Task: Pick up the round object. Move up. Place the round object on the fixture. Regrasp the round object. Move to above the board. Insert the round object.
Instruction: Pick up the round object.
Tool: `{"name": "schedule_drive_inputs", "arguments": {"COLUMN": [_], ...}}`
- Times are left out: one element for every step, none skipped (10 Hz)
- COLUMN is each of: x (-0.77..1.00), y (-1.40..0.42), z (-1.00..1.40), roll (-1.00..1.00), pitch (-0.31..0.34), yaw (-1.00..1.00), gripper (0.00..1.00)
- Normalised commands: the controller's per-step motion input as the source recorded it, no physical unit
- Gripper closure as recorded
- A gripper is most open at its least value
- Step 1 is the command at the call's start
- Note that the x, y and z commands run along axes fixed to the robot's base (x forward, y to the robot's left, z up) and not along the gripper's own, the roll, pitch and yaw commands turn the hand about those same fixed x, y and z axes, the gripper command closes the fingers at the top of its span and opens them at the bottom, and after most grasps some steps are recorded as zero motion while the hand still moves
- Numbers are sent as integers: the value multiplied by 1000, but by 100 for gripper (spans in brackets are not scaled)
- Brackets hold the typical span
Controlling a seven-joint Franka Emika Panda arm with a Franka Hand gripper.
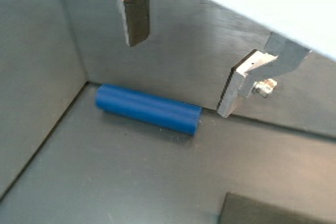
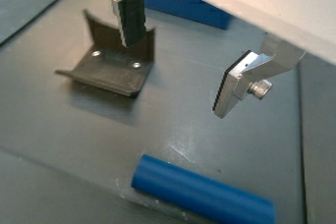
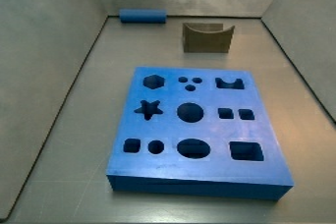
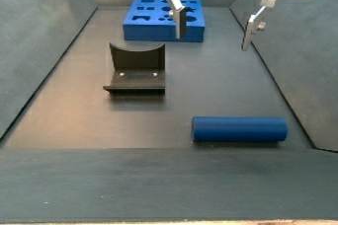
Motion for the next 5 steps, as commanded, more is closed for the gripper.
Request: {"name": "schedule_drive_inputs", "arguments": {"x": [0,0,-49,-166,-191], "y": [51,109,311,466,446], "z": [-103,-123,-174,-274,-351], "roll": [0,0,0,0,0], "pitch": [30,43,66,61,51], "yaw": [-917,-866,-663,-509,-526], "gripper": [0,0,0,0,0]}}
